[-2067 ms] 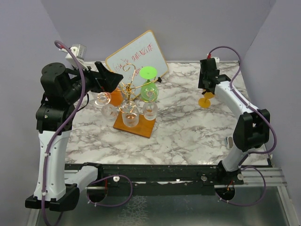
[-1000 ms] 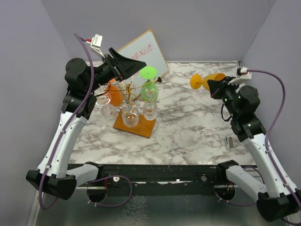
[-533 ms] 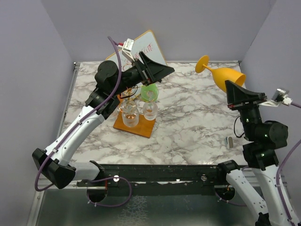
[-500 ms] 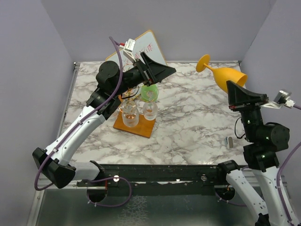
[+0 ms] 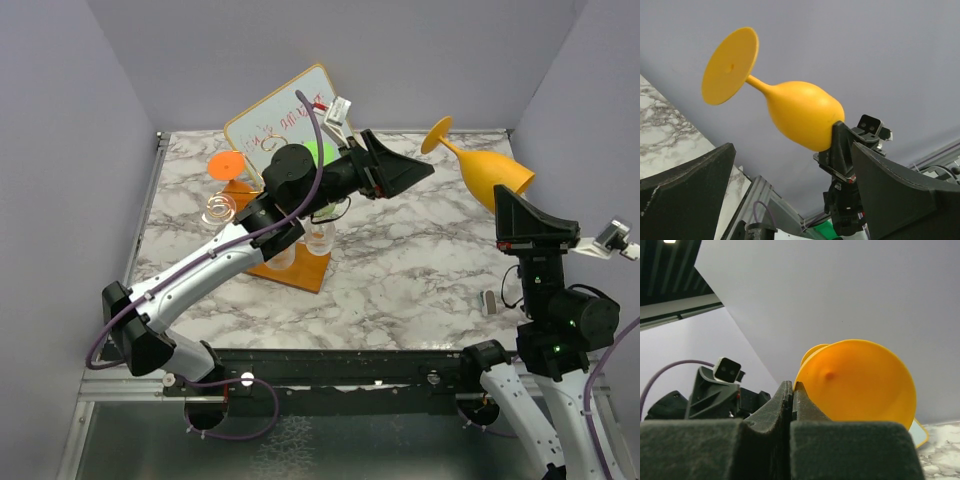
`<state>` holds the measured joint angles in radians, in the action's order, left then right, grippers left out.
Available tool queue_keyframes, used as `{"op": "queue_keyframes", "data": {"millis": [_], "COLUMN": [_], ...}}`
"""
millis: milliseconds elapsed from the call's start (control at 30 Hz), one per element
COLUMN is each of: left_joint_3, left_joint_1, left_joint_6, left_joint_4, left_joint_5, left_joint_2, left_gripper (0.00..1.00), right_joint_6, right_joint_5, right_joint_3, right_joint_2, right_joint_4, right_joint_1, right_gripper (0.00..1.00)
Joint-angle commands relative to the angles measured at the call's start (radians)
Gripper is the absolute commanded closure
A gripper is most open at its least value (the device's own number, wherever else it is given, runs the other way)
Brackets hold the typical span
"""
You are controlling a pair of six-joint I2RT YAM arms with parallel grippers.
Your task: Place the wine glass upside down on the wine glass rack
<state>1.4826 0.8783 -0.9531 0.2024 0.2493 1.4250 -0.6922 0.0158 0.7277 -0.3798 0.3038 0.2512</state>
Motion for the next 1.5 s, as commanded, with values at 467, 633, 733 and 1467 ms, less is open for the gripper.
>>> {"op": "queue_keyframes", "data": {"millis": [467,633,733,1467], "left_joint_3": [0.025,0.063,0.075,0.236], "left_joint_1": [0.162,0.174,0.182,0.192], "left_joint_6": [-0.198,-0.263,-0.247,-0.181], "left_joint_4": [0.149,0.149,0.143,0.137], "left_joint_5": [-0.333,-0.423,-0.498,-0.425], "left_joint_2": [0.109,0.157,0.163,0.244], "left_gripper": [0.08,0.21,0.30,0.86], "right_joint_6": [-0.090,-0.089,-0.082,0.010], "right_joint_5": [-0.045,-0.077,-0.091,-0.295], "right_joint_3": [-0.121,-0.173,-0.178,-0.107], "right_joint_2": [0.046,0.053,0.058,0.075], "right_joint_4": [0.255,0.342,0.359,0.279], "right_joint_1": [-0.003,-0.003,-0.003,-0.003], "right_gripper": [0.99,0.99,0.99,0.99]}}
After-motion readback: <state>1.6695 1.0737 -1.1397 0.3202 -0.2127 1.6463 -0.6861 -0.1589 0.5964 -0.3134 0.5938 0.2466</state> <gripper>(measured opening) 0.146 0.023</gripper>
